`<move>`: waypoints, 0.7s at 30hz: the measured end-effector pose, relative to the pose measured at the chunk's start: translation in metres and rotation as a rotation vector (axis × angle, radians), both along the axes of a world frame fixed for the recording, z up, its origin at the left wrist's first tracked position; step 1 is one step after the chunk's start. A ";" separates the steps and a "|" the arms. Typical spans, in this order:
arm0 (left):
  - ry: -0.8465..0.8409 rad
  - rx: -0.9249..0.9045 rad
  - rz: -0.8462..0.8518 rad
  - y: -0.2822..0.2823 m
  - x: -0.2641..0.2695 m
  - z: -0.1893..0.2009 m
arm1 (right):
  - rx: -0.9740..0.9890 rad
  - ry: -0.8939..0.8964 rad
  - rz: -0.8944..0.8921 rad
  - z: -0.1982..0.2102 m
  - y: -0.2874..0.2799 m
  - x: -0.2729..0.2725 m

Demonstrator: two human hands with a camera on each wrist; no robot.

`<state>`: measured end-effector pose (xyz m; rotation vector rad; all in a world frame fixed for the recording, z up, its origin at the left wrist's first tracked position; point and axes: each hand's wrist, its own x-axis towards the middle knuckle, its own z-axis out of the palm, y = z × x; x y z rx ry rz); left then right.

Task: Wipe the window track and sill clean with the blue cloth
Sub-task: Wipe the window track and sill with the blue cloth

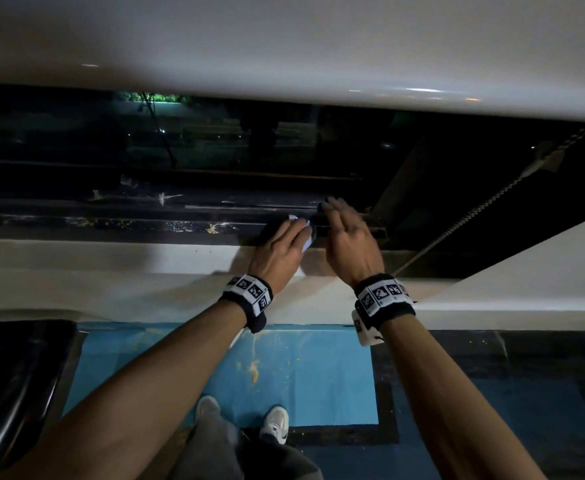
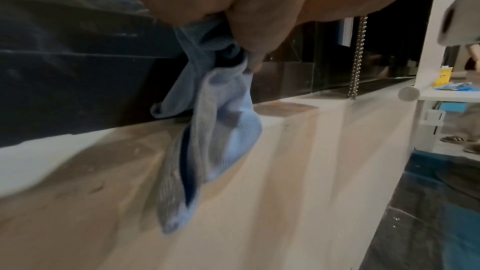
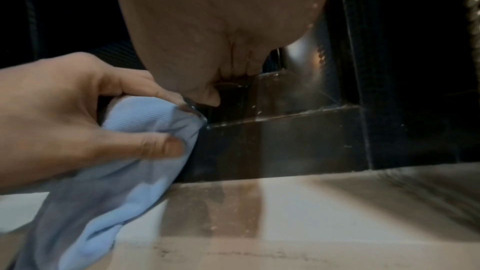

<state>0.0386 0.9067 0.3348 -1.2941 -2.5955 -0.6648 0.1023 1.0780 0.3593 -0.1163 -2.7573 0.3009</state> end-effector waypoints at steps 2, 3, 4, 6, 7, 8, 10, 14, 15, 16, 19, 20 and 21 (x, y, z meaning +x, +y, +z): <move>0.031 -0.045 -0.023 -0.005 0.000 -0.009 | 0.001 0.027 -0.010 -0.002 -0.006 -0.004; 0.022 -0.050 -0.042 -0.010 -0.002 -0.009 | 0.007 0.039 -0.016 -0.003 -0.008 -0.006; 0.004 -0.048 -0.058 -0.017 -0.005 -0.007 | 0.015 0.049 -0.022 -0.004 -0.009 -0.008; -0.023 -0.037 -0.056 -0.033 -0.015 -0.004 | 0.015 0.062 -0.030 -0.004 -0.010 -0.010; -0.019 -0.047 -0.034 -0.042 -0.019 -0.004 | 0.013 0.062 -0.025 -0.004 -0.009 -0.010; -0.010 -0.062 0.001 -0.051 -0.021 -0.006 | 0.013 0.058 -0.017 -0.005 -0.008 -0.009; -0.022 -0.099 0.046 -0.054 -0.016 -0.008 | 0.026 0.050 -0.017 -0.007 -0.009 -0.009; -0.068 -0.116 0.000 -0.015 -0.003 -0.003 | 0.018 0.075 -0.054 -0.012 -0.017 -0.014; -0.084 -0.110 -0.016 -0.010 -0.003 -0.001 | 0.024 0.085 -0.050 -0.013 -0.016 -0.014; -0.098 -0.110 -0.034 -0.011 -0.005 0.000 | 0.034 0.087 -0.041 -0.013 -0.015 -0.014; -0.065 -0.101 -0.019 -0.039 -0.012 0.000 | 0.053 0.039 -0.017 -0.007 -0.008 -0.011; -0.021 -0.061 0.017 -0.054 -0.016 -0.002 | 0.055 0.011 -0.026 -0.004 -0.007 -0.012; -0.004 -0.033 0.059 -0.068 -0.020 -0.003 | 0.055 0.001 -0.041 0.001 -0.006 -0.015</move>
